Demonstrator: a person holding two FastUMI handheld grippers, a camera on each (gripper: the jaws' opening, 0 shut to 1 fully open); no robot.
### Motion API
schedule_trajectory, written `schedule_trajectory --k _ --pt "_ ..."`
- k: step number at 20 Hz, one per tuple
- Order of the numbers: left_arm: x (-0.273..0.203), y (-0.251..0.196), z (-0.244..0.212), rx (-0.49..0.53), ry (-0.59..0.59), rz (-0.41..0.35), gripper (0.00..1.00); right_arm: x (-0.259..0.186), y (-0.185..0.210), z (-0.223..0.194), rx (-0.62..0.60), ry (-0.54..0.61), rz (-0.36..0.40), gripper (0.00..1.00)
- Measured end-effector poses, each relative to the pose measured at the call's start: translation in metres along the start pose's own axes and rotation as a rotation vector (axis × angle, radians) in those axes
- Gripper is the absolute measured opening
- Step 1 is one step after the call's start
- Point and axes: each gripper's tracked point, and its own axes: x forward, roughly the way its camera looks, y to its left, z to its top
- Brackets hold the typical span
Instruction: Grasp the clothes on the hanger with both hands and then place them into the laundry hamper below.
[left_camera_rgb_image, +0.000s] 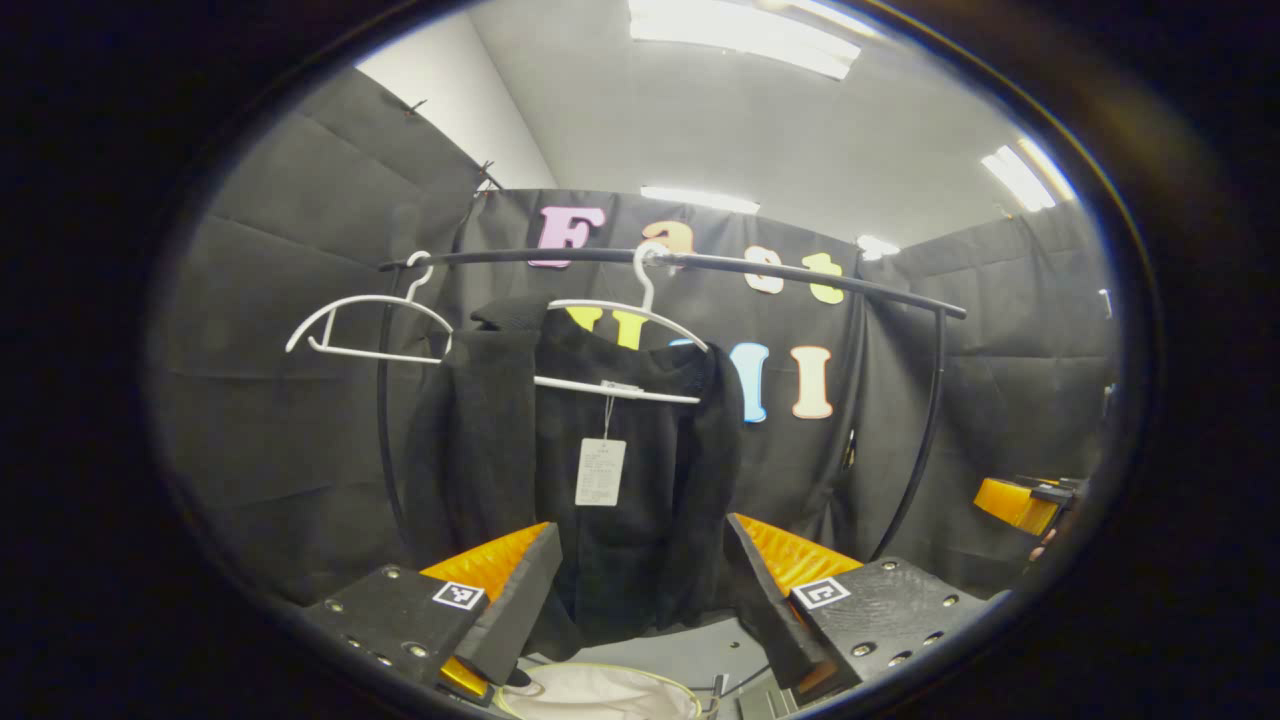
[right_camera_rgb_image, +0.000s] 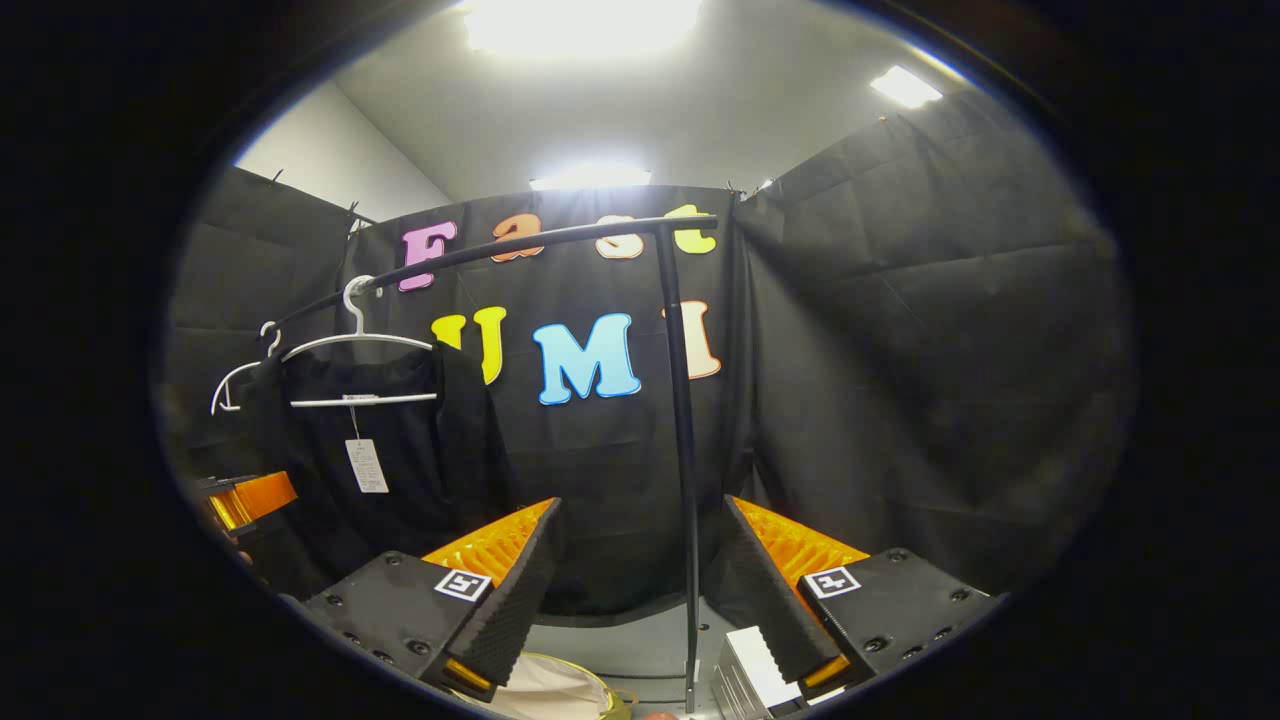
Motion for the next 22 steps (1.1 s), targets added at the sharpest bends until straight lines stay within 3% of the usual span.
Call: schedule_trajectory --k 10,17,18,19,22 --pt "-0.007 0.006 0.008 0.042 -0.028 0.014 0.94 0.005 0.024 0.001 0.001 0.005 0.048 0.98" --pt "-0.005 -0.001 0.019 0.081 -0.052 0.002 0.94 0.000 0.009 -0.001 -0.007 0.004 0.014 0.98" --pt "-0.006 -0.001 0.020 0.087 -0.054 0.006 0.94 0.001 0.009 -0.001 -0.002 0.008 0.013 0.92" --pt "-0.006 0.001 0.021 0.090 -0.055 0.014 0.94 0.003 0.009 -0.004 -0.001 0.018 0.009 0.98" --pt "-0.010 0.006 0.026 0.091 -0.057 0.029 0.94 0.004 0.017 -0.003 -0.012 0.027 0.032 0.98"
